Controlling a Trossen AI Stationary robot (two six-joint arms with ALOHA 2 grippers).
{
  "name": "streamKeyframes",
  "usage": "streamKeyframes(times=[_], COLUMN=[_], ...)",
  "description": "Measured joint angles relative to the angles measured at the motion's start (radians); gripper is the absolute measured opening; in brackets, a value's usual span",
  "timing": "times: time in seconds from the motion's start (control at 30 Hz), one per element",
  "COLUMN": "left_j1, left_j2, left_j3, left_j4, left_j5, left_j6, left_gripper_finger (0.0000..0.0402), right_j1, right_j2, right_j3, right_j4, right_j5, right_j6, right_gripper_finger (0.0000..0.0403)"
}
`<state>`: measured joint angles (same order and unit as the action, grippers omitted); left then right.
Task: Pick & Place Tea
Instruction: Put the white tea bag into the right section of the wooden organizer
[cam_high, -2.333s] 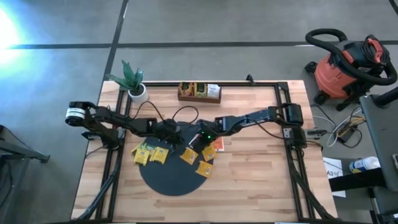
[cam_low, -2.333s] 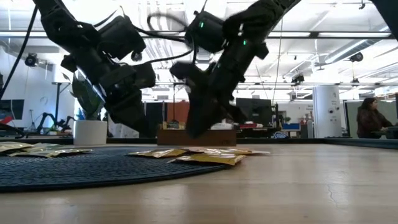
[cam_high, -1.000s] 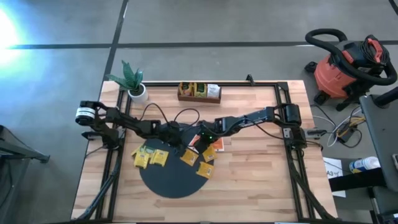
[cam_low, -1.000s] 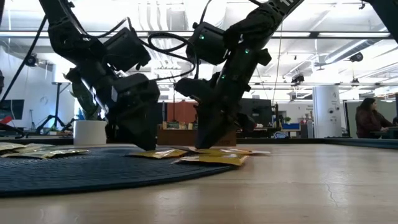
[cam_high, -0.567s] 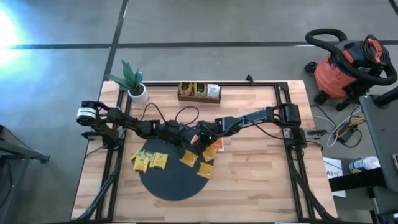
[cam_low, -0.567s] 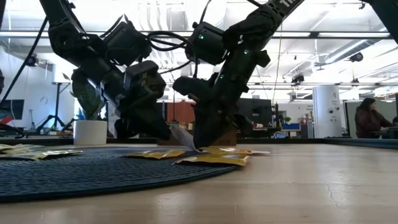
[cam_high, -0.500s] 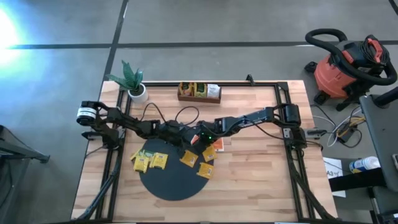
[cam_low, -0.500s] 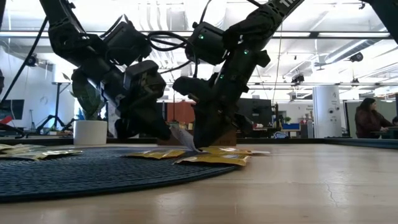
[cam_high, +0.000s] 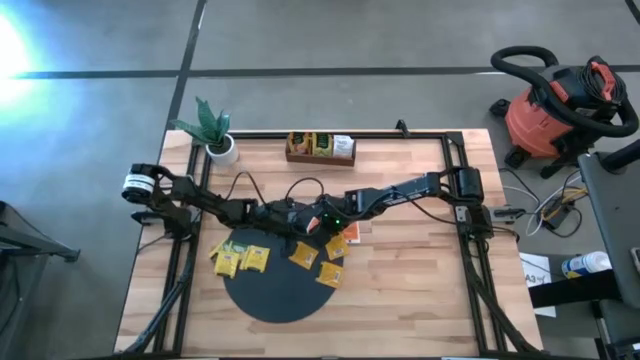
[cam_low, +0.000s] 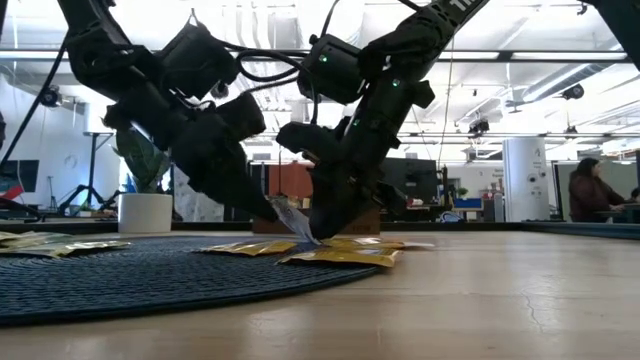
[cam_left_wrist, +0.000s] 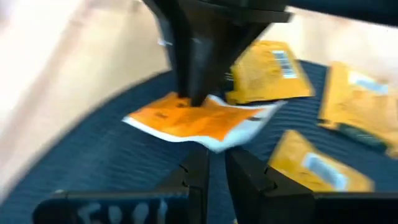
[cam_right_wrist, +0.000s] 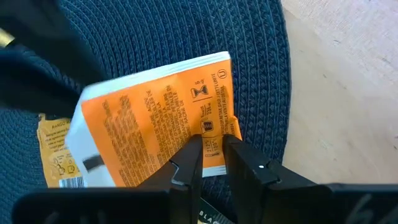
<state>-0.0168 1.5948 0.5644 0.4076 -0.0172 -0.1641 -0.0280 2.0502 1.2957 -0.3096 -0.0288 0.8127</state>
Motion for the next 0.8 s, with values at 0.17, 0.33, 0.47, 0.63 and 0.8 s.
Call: streamKeyframes(times=[0.17,0.33,0.47,0.63,0.8], left_j1=[-0.007,-0.017,-0.038,-0.053,-0.063], left_j2=[-0.001,-0.005,-0.005,-0.006,-0.006], left_j3=[0.0,0.0,0.0,0.0,0.0], left_j4=[-0.003,-0.007,-0.008,-0.035,-0.049], left_j5=[-0.116,-0.175,-0.191,-0.214,-0.253], left_j6=[0.013,0.064,0.143,0.206,0.283], left_gripper_finger=[0.0047,0.0065,0.009,0.0119,0.0124], right_j1=[0.0,0.0,-0.001,-0.002,-0.003], right_j2=[0.0,0.0,0.0,0.0,-0.001], right_j3=[0.0,0.0,0.0,0.0,-0.003], right_j4=[0.0,0.0,0.0,0.0,0.002], right_j5=[-0.002,-0.002,-0.009,-0.014,-0.016], right_j6=[0.0,0.0,0.0,0.0,0.0], right_gripper_finger=[0.0068,0.0068,0.0068,0.0068,0.0068])
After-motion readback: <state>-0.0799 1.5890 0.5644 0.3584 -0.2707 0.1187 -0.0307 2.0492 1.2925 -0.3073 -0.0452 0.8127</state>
